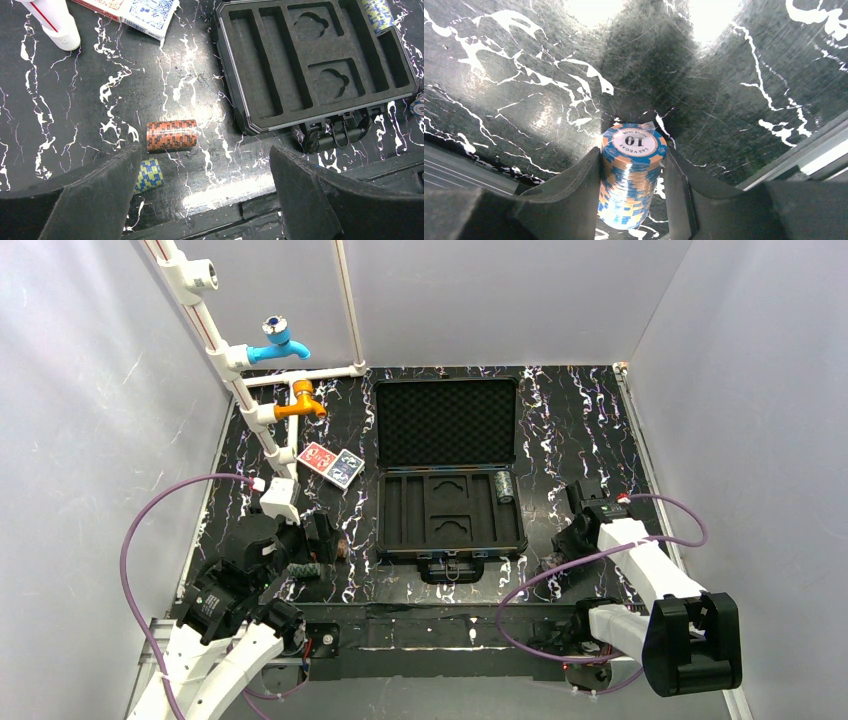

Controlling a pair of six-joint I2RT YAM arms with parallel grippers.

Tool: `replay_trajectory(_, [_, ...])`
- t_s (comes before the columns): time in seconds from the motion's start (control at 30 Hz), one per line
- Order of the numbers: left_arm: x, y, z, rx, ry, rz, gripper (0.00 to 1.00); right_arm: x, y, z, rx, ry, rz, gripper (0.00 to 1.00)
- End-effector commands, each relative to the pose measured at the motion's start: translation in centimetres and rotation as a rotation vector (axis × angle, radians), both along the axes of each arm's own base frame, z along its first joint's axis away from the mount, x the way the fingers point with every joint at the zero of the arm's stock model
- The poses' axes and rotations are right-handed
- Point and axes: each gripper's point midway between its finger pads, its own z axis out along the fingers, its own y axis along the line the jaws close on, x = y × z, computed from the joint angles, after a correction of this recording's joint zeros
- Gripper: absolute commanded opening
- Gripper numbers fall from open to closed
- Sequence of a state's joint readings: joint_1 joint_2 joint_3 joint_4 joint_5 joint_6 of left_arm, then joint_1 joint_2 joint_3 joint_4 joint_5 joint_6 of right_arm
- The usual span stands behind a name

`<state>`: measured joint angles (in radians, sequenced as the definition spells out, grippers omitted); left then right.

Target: Pack up texas hold em set

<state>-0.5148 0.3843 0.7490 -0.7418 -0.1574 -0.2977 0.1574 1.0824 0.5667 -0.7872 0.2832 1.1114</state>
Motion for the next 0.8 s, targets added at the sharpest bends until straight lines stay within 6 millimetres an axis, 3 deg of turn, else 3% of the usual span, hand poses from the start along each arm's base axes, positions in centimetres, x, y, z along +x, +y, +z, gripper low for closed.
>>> replay_trajectory(0.0, [-0.2,0.0,0.6,0.003,-0.010,-0.008,0.99,2.6,-1.2,2.5,-0.087,-0.093,0.093,0.13])
replay_trajectory(0.07, [-0.2,0.0,0.6,0.003,-0.008,-0.009,0.99,4.0,-1.4,4.1,-0.116,-0.140,0.144,0.01])
replay_trajectory(0.37, [-0.1,0.0,0.6,0.004,-0.007,-0.009,0.99,9.6,1.6,10.6,-0.087,-0.369,0.506,0.01])
replay_trajectory(0.5, [-0.1,0.0,0.6,0.005,-0.004,-0.010,0.99,11.0,2.6,13.1,-0.087,-0.442,0.592,0.01])
replay_trajectory(0.77, [-0.1,0.0,0.5,0.009,0.000,-0.008,0.99,12.3,7.8,15.9,-0.084,-0.531,0.842,0.01])
